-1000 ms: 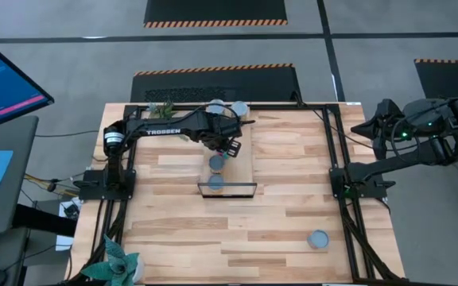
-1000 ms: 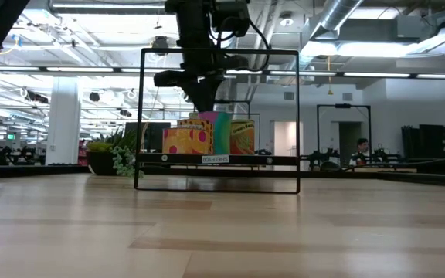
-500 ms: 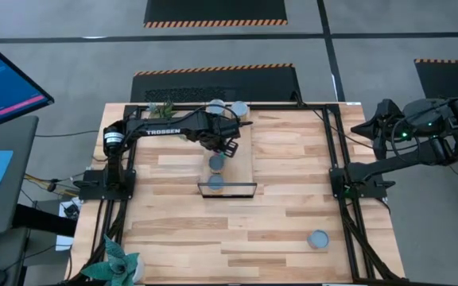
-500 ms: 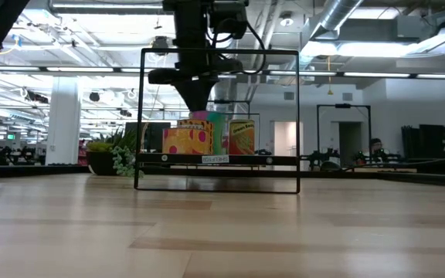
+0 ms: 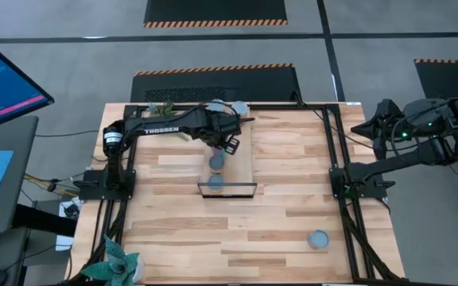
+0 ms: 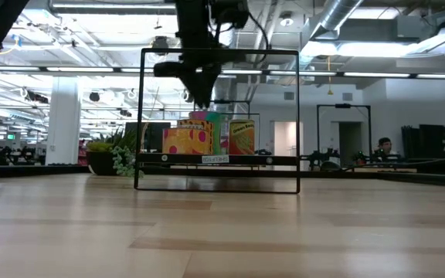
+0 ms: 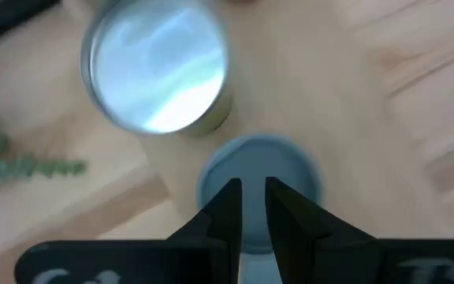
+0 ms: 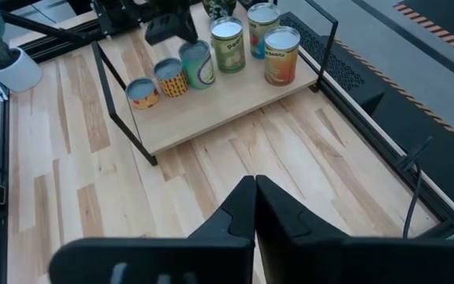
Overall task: Pick and place cans onto a shelf
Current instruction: Put the canned corn on the shelf
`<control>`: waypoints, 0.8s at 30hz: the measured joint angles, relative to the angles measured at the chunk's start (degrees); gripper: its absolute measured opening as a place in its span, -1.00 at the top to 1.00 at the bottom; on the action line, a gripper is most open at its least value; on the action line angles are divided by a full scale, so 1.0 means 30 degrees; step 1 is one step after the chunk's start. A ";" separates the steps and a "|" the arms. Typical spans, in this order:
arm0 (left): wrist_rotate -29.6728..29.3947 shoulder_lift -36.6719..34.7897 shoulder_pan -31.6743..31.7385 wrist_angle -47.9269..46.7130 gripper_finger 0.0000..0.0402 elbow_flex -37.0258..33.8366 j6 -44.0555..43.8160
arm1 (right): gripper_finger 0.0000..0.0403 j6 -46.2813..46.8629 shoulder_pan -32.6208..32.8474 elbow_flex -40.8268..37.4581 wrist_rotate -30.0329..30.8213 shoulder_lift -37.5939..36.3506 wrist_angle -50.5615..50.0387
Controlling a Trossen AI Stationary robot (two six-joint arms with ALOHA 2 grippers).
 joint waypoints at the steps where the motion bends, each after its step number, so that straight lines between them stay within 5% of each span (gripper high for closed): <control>1: -0.0128 0.0000 -0.0064 -0.0082 0.77 0.0456 0.0309 | 0.87 0.0001 0.0000 0.0000 0.0000 0.0000 0.0002; 8: -0.1756 -0.0036 -0.1079 -0.0587 0.77 0.3952 0.5694 | 0.89 -0.0407 0.0000 -0.0334 0.0068 -0.0015 -0.0003; 14: -0.2658 -0.0036 -0.2496 -0.1871 0.77 0.4344 0.8970 | 0.87 -0.1032 0.0000 -0.3125 -0.0007 -0.0007 0.0140; 24: -0.4945 -0.1307 -0.4733 -0.6674 0.77 0.4344 0.8133 | 0.83 -0.1156 0.0015 -0.9145 -0.5151 0.1060 0.3623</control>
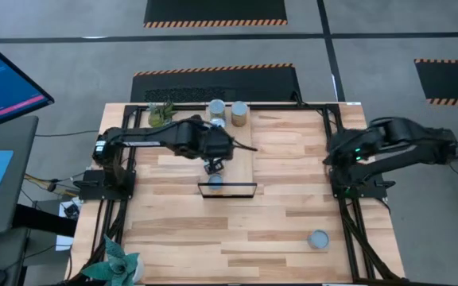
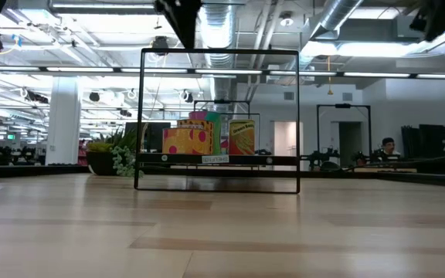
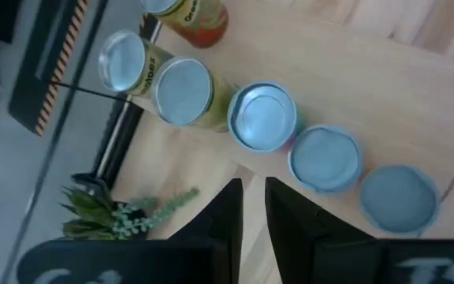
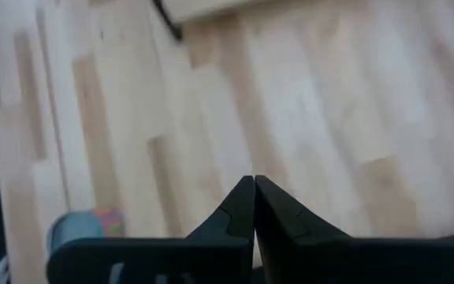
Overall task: Pick and place cans onto a shelf
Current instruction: Put the canned corn on the shelf
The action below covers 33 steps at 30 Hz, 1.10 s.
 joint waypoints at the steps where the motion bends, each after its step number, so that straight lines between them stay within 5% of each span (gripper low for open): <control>1: -0.0232 -0.0205 -0.0269 -0.0232 0.77 0.0000 -0.0177 | 0.82 -0.0004 0.0007 -0.0321 -0.0386 0.0261 0.0101; 13: -0.2567 -0.0660 -0.2150 -0.0874 0.77 -0.0269 -0.0627 | 0.38 0.1437 0.2641 -0.5309 -0.7548 0.2724 0.1744; 22: -0.3224 -0.2210 -0.3111 -0.0815 0.77 -0.0819 -0.0834 | 0.21 0.6658 0.7416 -0.7456 -0.7651 0.3078 0.7240; 33: -0.4337 -0.4952 -0.4696 -0.0310 0.77 -0.6379 -0.4715 | 0.22 1.0438 1.1860 -0.9471 -0.5712 0.4563 1.1371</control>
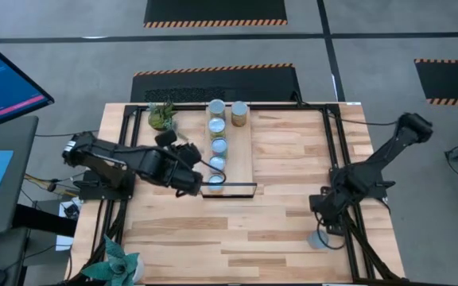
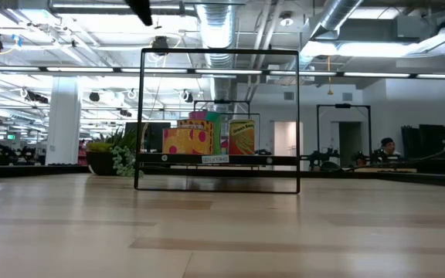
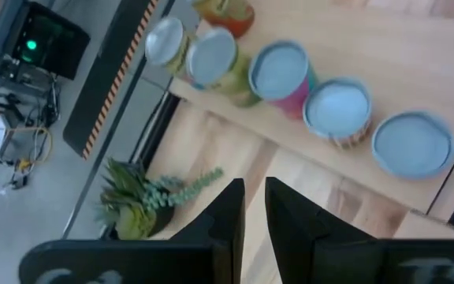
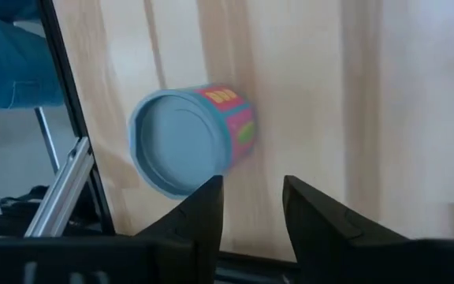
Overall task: Pick and place cans onto a shelf
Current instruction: Put the canned corn on the shelf
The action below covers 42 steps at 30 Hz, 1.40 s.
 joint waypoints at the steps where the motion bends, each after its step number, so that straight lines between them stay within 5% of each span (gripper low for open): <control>1: 0.0003 -0.0123 -0.0109 0.0022 0.77 -0.0467 -0.0310 | 0.22 0.0141 0.0208 -0.0006 0.0007 0.0321 0.0310; 16: 0.0000 -0.1275 -0.0777 0.0304 0.77 -0.2575 -0.2192 | 0.26 0.0292 0.0837 0.0089 -0.0499 0.5425 0.3552; 24: 0.0000 -0.1275 -0.0783 0.0252 0.77 -0.2575 -0.2025 | 0.75 0.0279 -0.0571 0.0074 -0.0955 0.5882 0.4962; 27: 0.0000 -0.1275 -0.0778 0.0208 0.77 -0.2575 -0.2018 | 0.93 0.0053 -0.1302 0.0031 -0.0549 0.5546 0.4597; 35: -0.0040 -0.1267 -0.0776 0.0152 0.77 -0.2575 -0.1948 | 0.97 -0.1304 -0.4286 0.0039 0.1596 0.3909 0.3132; 42: -0.0027 -0.1260 -0.0783 0.0082 0.77 -0.2575 -0.1843 | 0.97 -0.3817 -0.7676 0.2989 0.4740 0.2043 -0.3046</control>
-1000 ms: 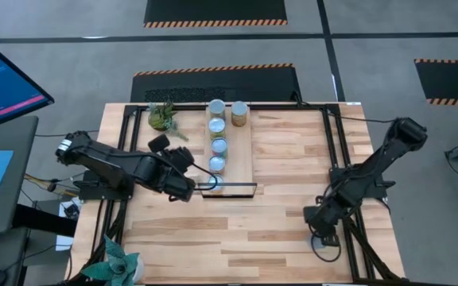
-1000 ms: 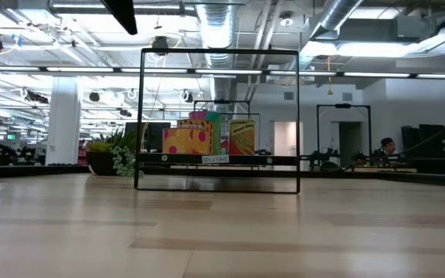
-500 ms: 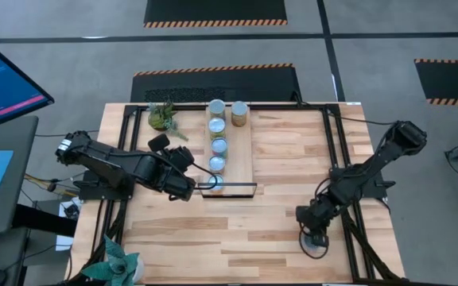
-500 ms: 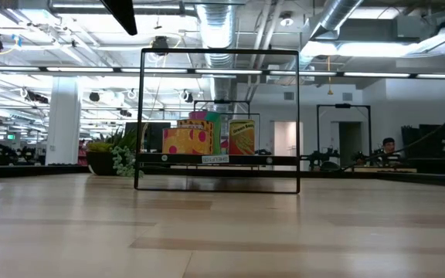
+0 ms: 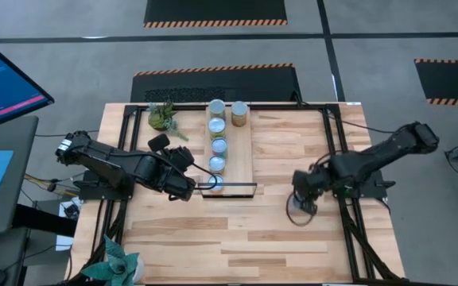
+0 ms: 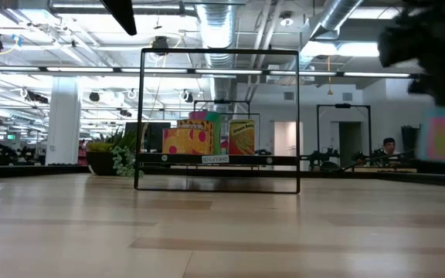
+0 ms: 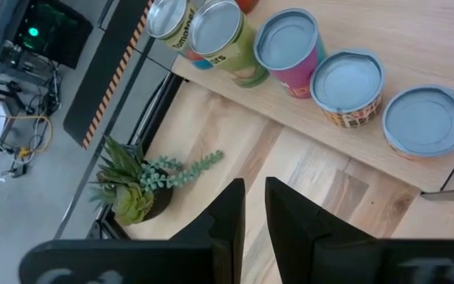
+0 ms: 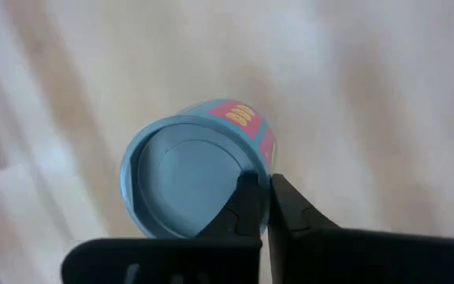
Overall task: Pick and place cans onto a shelf
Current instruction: Put the canned corn on the shelf
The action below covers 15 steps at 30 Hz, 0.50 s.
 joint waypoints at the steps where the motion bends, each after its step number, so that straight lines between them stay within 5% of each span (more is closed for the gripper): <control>1: 0.0001 0.0000 -0.0038 -0.0032 0.77 0.0000 0.0000 | 0.97 -0.0347 -0.0563 0.0568 0.0708 -0.0205 -0.0613; 9: -0.1559 -0.0034 -0.1017 -0.0636 0.77 0.0000 -0.1201 | 0.97 -0.1341 -0.5097 0.4302 0.6552 -0.0185 0.0608; 15: -0.2906 -0.0180 -0.1536 -0.0618 0.77 0.0007 -0.1836 | 0.97 -0.2879 -0.8269 0.6277 0.5307 0.2475 0.2138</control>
